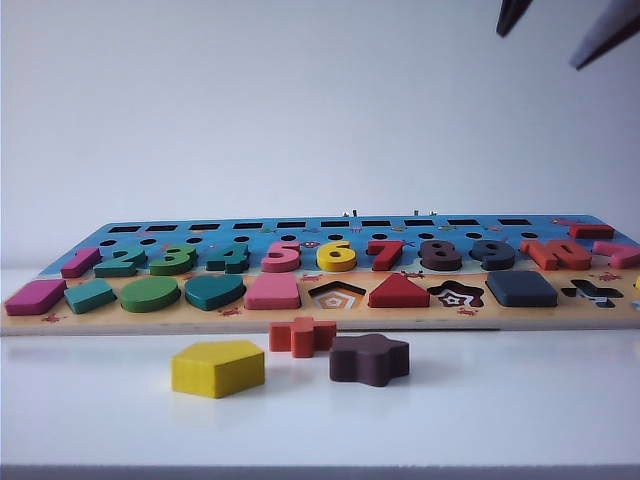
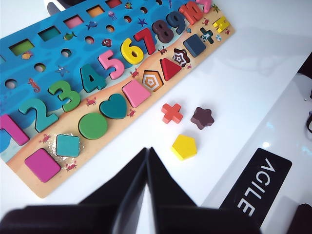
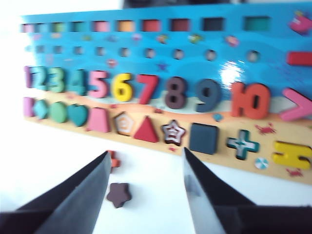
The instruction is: Insert the cube into the slot.
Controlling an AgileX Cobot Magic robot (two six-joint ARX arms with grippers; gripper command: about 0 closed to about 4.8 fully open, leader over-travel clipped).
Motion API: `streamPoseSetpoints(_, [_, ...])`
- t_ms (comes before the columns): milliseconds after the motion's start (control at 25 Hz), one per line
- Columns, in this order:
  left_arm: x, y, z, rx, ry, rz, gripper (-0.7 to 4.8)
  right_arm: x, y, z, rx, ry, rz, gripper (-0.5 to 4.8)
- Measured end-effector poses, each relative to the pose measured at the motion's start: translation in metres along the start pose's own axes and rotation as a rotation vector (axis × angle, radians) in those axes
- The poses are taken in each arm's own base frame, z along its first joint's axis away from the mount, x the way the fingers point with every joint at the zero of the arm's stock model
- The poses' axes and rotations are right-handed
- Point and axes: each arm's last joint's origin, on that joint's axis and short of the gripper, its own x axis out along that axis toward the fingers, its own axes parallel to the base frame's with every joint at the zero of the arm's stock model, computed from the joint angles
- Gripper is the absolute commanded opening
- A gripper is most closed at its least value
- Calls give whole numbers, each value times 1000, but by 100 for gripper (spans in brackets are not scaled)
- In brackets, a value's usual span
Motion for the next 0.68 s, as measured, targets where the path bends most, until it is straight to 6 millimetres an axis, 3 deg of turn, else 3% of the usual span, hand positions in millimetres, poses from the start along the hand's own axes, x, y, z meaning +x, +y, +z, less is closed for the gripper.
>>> streamPoseSetpoints(280, [0, 0, 0, 0, 0, 0, 7, -17, 6, -4, -175, -124, 4, 247])
streamPoseSetpoints(520, [0, 0, 0, 0, 0, 0, 7, -16, 11, 0, -264, -231, -25, 247])
streamPoseSetpoints(680, [0, 0, 0, 0, 0, 0, 7, -5, 7, -10, -306, -254, -6, 247])
